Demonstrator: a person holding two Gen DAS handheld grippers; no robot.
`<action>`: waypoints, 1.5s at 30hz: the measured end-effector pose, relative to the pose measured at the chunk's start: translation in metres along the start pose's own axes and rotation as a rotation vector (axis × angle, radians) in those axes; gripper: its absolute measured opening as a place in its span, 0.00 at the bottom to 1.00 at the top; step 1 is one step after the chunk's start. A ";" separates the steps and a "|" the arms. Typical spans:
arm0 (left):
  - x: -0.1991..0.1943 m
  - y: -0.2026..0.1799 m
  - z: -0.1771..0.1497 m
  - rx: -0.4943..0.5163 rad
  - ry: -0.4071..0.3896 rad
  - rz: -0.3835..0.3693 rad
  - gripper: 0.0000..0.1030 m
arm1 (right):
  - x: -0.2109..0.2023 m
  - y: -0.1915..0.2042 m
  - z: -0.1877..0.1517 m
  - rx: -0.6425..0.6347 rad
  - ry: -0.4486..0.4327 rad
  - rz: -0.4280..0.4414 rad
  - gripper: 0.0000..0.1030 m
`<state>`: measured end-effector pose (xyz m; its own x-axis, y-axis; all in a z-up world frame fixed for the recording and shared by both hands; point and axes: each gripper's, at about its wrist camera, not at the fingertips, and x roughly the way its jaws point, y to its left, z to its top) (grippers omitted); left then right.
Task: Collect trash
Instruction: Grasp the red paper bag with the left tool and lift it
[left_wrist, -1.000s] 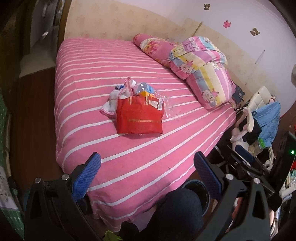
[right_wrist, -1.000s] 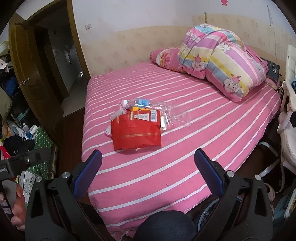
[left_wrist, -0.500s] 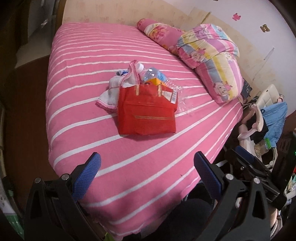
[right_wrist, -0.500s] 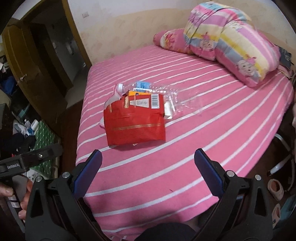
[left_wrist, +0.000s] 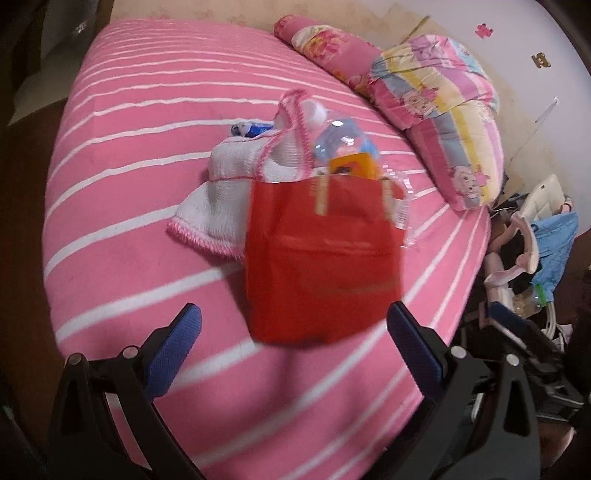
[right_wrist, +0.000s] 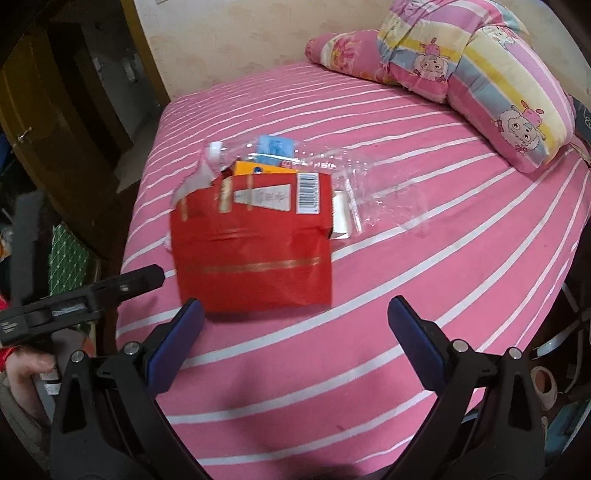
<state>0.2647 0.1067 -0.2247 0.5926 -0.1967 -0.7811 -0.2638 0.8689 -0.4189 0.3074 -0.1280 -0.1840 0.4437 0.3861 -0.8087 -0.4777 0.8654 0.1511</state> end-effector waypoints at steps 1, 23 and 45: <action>0.008 0.004 0.003 -0.005 0.015 -0.004 0.95 | 0.003 -0.002 0.002 0.003 0.001 -0.004 0.95; 0.021 0.017 -0.012 -0.075 0.071 -0.203 0.00 | 0.023 0.004 0.036 -0.039 -0.012 -0.018 0.95; 0.060 -0.025 -0.009 0.005 0.085 -0.372 0.16 | 0.025 -0.015 0.014 0.023 0.035 -0.049 0.95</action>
<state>0.3002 0.0695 -0.2650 0.5818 -0.5356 -0.6120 -0.0388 0.7334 -0.6787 0.3358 -0.1268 -0.1987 0.4391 0.3322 -0.8348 -0.4383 0.8903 0.1238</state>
